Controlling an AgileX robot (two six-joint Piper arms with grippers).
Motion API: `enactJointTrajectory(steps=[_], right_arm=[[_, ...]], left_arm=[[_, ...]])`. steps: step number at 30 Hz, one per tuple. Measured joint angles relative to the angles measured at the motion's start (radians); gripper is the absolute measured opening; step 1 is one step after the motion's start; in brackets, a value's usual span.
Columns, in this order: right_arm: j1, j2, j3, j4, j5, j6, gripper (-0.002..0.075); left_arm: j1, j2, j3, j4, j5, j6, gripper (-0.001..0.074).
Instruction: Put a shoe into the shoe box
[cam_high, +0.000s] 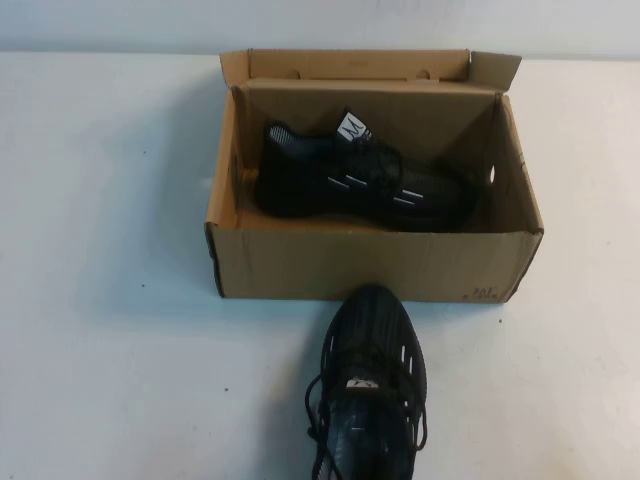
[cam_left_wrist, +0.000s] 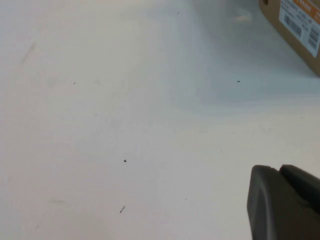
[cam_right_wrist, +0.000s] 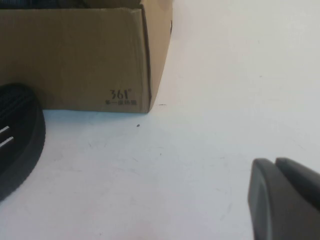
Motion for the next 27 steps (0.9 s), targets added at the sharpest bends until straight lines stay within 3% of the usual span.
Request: enactJointTrajectory(steps=[27], right_arm=[[0.0, 0.0, 0.0, 0.0, 0.0, 0.0, -0.0016]], left_arm=[[0.0, 0.0, 0.0, -0.03, -0.006, -0.006, -0.0001]])
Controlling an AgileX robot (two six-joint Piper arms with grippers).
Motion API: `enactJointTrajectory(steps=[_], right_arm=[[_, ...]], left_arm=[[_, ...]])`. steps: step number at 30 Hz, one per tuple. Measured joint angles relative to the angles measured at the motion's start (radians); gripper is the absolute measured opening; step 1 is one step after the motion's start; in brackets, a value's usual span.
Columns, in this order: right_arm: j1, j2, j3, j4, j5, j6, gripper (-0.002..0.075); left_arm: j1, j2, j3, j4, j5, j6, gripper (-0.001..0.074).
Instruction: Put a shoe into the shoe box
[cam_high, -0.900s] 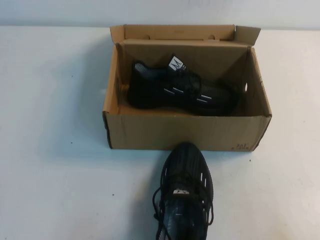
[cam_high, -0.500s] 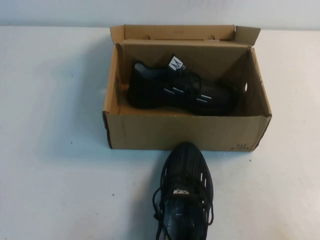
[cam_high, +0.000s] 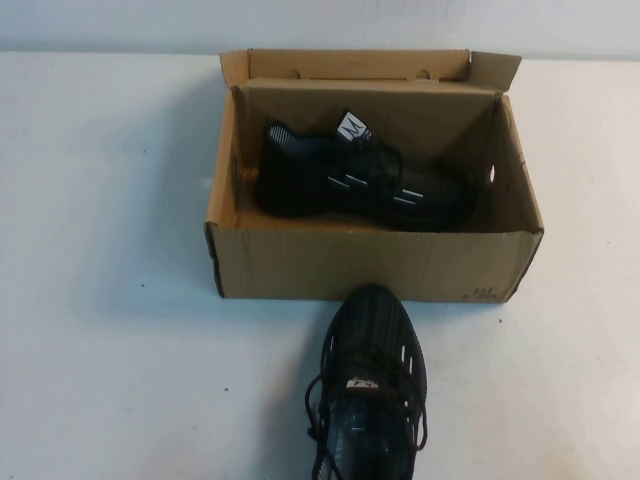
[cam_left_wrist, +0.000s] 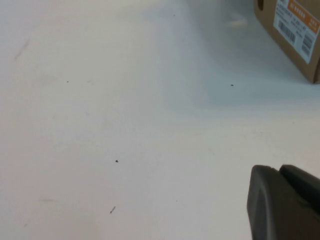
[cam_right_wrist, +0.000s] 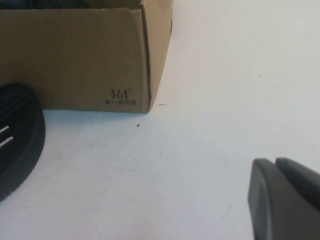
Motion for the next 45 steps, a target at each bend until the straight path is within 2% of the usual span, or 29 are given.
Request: enactJointTrajectory(steps=[31, 40, 45], right_arm=[[0.0, 0.0, 0.0, 0.0, -0.005, 0.0, -0.0016], [0.0, 0.0, 0.0, 0.002, -0.17, 0.0, -0.0016], [0.0, 0.0, 0.0, 0.002, -0.253, 0.0, -0.0016]], left_arm=[[0.0, 0.0, 0.0, -0.006, 0.0, 0.0, -0.0001], [0.0, 0.0, 0.0, -0.006, -0.045, 0.0, -0.0001], [0.0, 0.0, 0.0, -0.006, -0.128, 0.002, -0.0001]])
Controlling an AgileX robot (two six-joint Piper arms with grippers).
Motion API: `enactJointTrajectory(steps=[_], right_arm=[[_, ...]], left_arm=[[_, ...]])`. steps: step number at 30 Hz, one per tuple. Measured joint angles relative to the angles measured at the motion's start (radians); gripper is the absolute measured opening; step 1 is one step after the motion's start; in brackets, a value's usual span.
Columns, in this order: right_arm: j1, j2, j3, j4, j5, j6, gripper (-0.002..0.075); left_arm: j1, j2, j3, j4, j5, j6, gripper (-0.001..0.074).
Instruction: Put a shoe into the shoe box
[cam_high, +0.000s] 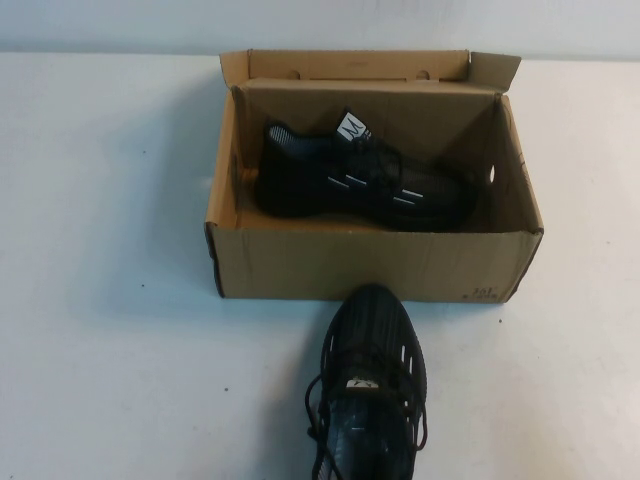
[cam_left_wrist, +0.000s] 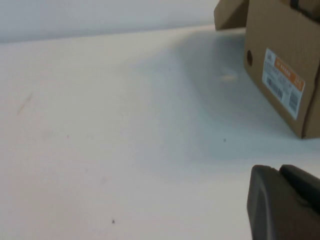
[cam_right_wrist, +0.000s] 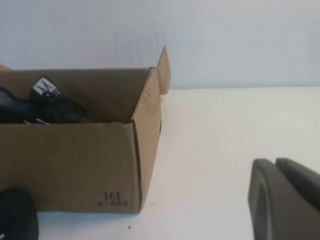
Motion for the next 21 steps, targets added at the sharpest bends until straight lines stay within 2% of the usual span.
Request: enactJointTrajectory(steps=[7, 21], right_arm=[[0.0, 0.0, 0.0, 0.0, -0.03, 0.0, -0.0016], [0.0, 0.0, 0.0, -0.01, -0.076, 0.0, -0.0016]], left_arm=[[0.0, 0.0, 0.0, 0.0, -0.155, 0.006, -0.0001], [0.0, 0.0, 0.0, 0.082, -0.199, 0.064, -0.0001]])
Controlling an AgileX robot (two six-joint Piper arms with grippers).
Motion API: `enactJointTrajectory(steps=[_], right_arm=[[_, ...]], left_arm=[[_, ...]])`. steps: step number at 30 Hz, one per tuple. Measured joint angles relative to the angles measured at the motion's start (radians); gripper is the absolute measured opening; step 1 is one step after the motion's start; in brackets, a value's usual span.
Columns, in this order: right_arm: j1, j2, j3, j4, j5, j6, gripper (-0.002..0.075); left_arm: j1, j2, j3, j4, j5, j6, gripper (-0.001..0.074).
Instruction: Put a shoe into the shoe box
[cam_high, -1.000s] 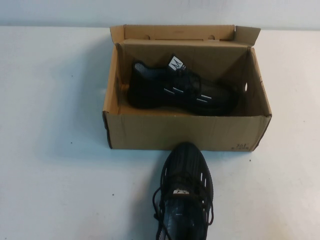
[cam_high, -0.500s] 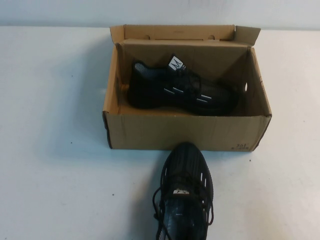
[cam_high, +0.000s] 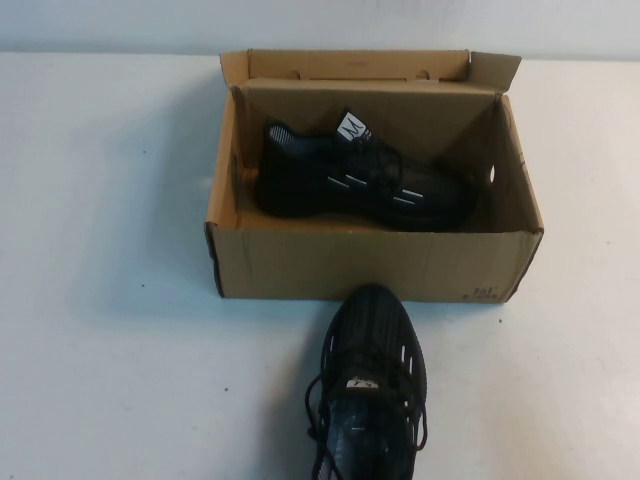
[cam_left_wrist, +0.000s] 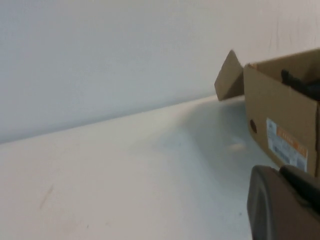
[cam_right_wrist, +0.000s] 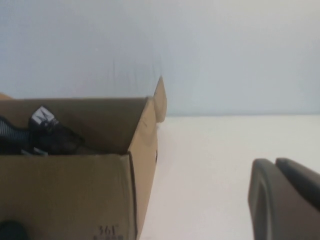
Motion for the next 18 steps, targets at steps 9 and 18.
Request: enactJointTrajectory(steps=[9, 18], right_arm=[[0.0, 0.0, 0.001, 0.017, -0.542, 0.002, -0.0016], [0.0, -0.008, -0.093, 0.09, -0.779, 0.151, -0.0016]], left_arm=[[0.0, 0.0, 0.0, -0.011, -0.393, -0.401, -0.0001], [0.0, -0.004, -0.038, -0.011, -0.708, -0.539, -0.0001]])
